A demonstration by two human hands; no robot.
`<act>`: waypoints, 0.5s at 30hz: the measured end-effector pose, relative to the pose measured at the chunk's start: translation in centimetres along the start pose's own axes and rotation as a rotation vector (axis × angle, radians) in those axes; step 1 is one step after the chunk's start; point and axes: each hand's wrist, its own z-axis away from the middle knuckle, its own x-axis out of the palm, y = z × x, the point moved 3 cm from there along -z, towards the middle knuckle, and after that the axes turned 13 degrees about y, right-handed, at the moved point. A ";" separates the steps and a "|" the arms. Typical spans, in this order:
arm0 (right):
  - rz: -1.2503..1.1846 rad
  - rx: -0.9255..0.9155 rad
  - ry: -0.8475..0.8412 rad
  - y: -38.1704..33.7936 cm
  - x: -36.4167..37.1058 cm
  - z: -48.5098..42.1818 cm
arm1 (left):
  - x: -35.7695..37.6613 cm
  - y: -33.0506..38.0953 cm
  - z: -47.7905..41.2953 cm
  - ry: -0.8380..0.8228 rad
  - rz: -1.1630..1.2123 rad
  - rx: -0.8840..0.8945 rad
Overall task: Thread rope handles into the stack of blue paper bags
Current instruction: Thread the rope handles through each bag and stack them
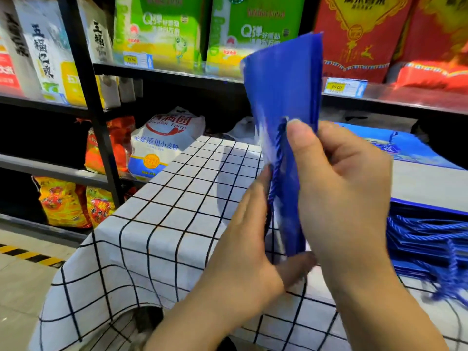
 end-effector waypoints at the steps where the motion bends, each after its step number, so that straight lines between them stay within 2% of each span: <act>1: -0.174 0.116 0.037 -0.2 -0.3 -0.6 | 0.0 0.4 -0.5 0.051 -0.129 0.093; 3: -0.479 0.381 0.070 0.4 -0.3 -1.1 | -0.7 0.8 -1.5 0.156 -0.349 0.303; 4: -0.571 0.497 0.079 0.9 -0.1 -1.0 | -1.2 0.8 -2.0 0.179 -0.430 0.353; 6: -0.615 0.647 0.088 2.3 0.0 -0.5 | -2.1 0.8 -2.6 0.107 -0.590 0.343; 9: -0.480 0.759 0.030 4.6 -0.2 1.1 | -3.3 -0.5 -2.5 -0.094 -0.821 0.300; 12: -0.332 0.829 -0.077 6.3 -0.9 2.5 | -4.2 -1.8 -2.5 -0.248 -0.882 0.270; 14: -0.164 0.820 -0.161 7.3 -1.9 2.8 | -4.6 -2.2 -2.6 -0.312 -0.888 0.236; 15: 0.002 0.761 -0.213 7.8 -2.6 2.8 | -4.7 -2.3 -2.5 -0.332 -0.896 0.223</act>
